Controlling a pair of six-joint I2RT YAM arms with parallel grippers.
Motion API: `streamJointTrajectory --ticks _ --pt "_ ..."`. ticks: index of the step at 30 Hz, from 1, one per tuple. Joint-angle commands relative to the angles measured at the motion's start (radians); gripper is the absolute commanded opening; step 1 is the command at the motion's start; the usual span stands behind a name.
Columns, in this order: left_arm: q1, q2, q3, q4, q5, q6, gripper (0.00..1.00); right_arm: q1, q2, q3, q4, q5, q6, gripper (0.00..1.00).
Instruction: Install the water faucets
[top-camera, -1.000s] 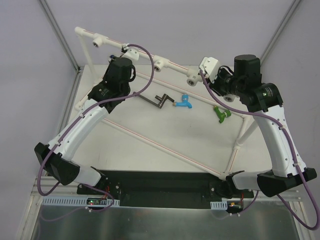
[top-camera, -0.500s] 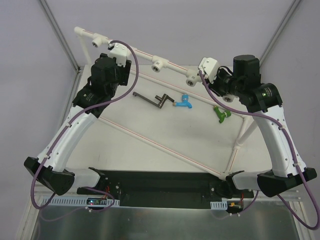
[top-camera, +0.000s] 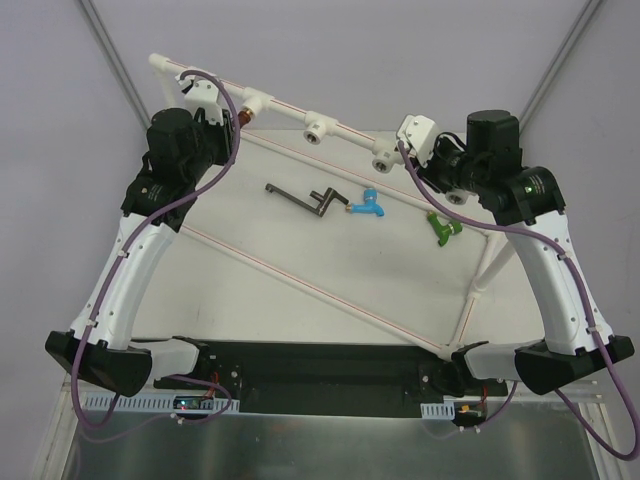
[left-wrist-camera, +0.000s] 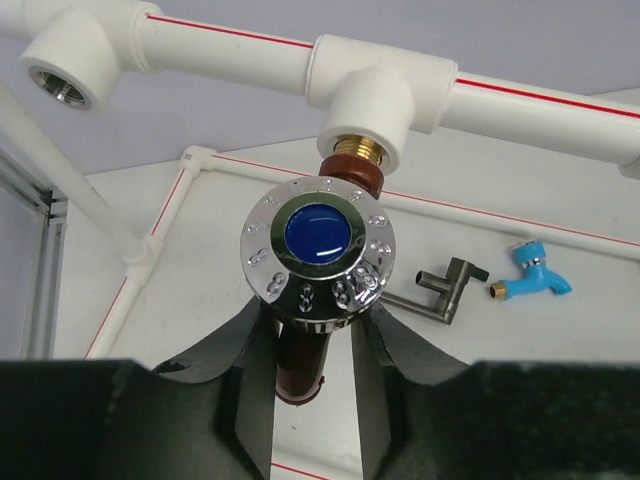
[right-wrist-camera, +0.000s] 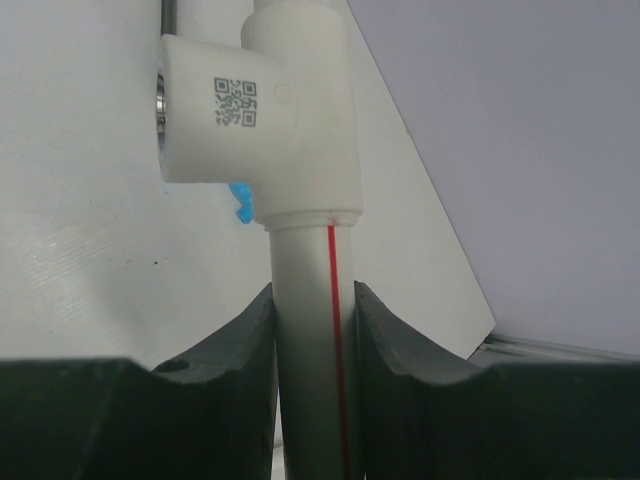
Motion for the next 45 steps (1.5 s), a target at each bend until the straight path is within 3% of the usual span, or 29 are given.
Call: streamJointTrajectory --ticks 1,3,6,15,45 --pt "0.0 -0.005 0.007 0.047 0.089 -0.008 0.19 0.024 0.006 -0.029 -0.107 -0.047 0.067 0.02" --pt "0.0 0.004 0.011 0.047 0.09 0.002 0.15 0.026 0.006 -0.029 -0.106 -0.045 0.067 0.02" --pt "0.0 0.015 0.023 0.047 0.084 0.034 0.0 0.026 0.006 -0.029 -0.107 -0.047 0.069 0.02" --pt "-0.012 0.029 0.03 0.045 0.075 0.167 0.0 0.027 0.007 -0.027 -0.109 -0.047 0.066 0.02" --pt "-0.231 0.093 -0.024 0.111 -0.229 0.689 0.0 0.03 0.01 -0.027 -0.109 -0.044 0.061 0.02"
